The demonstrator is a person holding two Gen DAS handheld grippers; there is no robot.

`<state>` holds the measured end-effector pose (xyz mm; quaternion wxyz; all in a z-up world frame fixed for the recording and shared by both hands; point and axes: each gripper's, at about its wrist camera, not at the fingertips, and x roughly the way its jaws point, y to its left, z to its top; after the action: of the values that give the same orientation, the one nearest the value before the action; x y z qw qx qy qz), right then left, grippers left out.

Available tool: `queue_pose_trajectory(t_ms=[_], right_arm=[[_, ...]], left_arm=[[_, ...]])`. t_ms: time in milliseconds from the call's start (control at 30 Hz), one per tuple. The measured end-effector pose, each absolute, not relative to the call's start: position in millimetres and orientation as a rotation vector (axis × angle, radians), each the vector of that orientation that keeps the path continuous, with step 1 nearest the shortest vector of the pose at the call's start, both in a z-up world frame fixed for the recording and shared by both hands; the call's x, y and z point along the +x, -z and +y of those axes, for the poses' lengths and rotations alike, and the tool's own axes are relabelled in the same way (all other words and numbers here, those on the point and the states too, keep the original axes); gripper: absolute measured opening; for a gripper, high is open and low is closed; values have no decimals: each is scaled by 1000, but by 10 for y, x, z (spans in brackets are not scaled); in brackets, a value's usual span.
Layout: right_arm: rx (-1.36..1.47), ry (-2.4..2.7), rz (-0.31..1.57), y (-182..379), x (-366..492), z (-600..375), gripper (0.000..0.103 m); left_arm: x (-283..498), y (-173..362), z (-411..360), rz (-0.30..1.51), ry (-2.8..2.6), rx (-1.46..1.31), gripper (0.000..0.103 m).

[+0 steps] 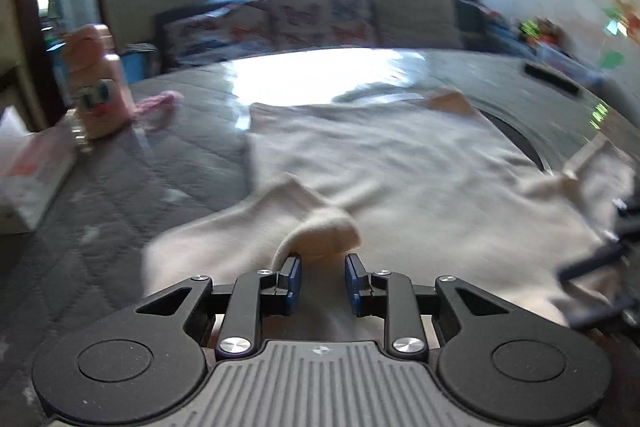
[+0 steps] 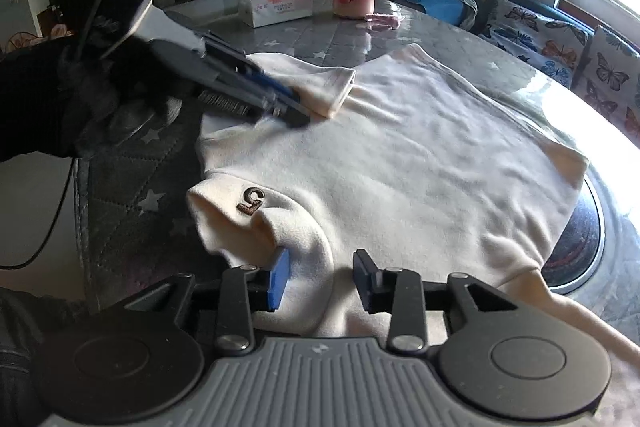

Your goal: Fold clothes

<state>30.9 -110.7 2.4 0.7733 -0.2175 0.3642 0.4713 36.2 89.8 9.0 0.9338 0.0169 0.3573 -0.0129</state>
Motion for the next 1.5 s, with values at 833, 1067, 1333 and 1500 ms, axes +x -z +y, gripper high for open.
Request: queue_pose_trajectory(t_ms=[833,1067,1333,1500], right_arm=[[-476,-1023,797,11,278,-1095,57],[-475,-1024,798,6,280,-1091,59],[-474,-1024,799,12,280,-1092,59],[-473,-1023,800,13,275,-1088,59]], left_arm=[[371,-230,1474,657,-233,-57,55],[424,-263,1621,668,-214,-199,55],[551,-184,1762,702,-240,-279,41],[564,-176,1796,692,-259,-282,9]])
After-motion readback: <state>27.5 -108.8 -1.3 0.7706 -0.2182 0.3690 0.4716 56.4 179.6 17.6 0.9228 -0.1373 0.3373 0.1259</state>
